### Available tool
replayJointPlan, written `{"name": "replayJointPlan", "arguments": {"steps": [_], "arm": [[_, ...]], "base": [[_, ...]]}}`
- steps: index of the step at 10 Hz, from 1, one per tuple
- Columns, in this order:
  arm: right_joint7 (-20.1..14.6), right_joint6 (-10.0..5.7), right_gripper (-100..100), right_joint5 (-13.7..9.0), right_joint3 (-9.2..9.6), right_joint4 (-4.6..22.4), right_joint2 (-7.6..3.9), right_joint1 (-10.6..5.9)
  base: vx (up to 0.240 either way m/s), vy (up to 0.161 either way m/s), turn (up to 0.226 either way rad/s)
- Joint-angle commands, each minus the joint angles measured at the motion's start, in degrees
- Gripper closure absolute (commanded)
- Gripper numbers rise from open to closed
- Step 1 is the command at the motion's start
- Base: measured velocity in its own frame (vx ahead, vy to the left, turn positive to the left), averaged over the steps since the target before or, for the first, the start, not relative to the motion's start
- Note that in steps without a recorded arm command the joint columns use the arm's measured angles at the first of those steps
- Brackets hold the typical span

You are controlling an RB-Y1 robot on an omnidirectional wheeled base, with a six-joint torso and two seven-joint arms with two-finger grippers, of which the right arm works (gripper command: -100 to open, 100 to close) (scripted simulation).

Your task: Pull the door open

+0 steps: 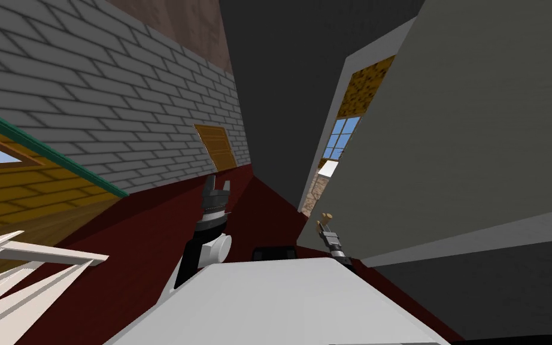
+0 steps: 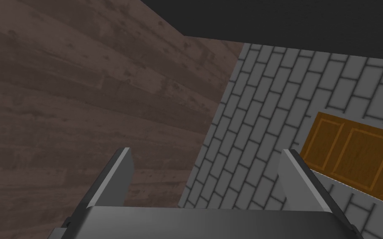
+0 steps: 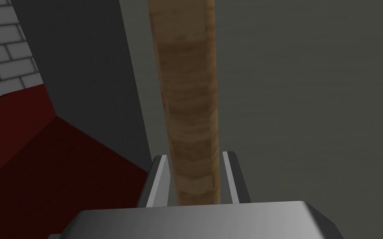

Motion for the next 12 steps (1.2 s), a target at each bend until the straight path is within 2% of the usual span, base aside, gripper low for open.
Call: {"name": "replayJointPlan", "arguments": {"steps": [1, 2, 4, 5, 12], "arm": [[-0.98, -1.31, 100, 0.54, 1.1, 0.34, -0.75, 0.69], [-1.76, -2.26, 100, 0.92, 1.87, 0.56, -1.4, 1.03], [-2.46, -3.12, 100, 1.27, 2.58, 0.77, -1.98, 1.33], [-2.29, -2.9, 100, 1.2, 2.39, 0.94, -1.77, 1.15], [-6.02, -7.76, 100, 2.82, 5.73, 3.96, -4.12, 1.62]], "base": [[-0.218, -0.036, 0.132], [-0.239, -0.017, 0.122], [-0.203, -0.025, 0.08], [-0.086, -0.016, 0.017], [-0.21, -0.038, 0.136]]}}
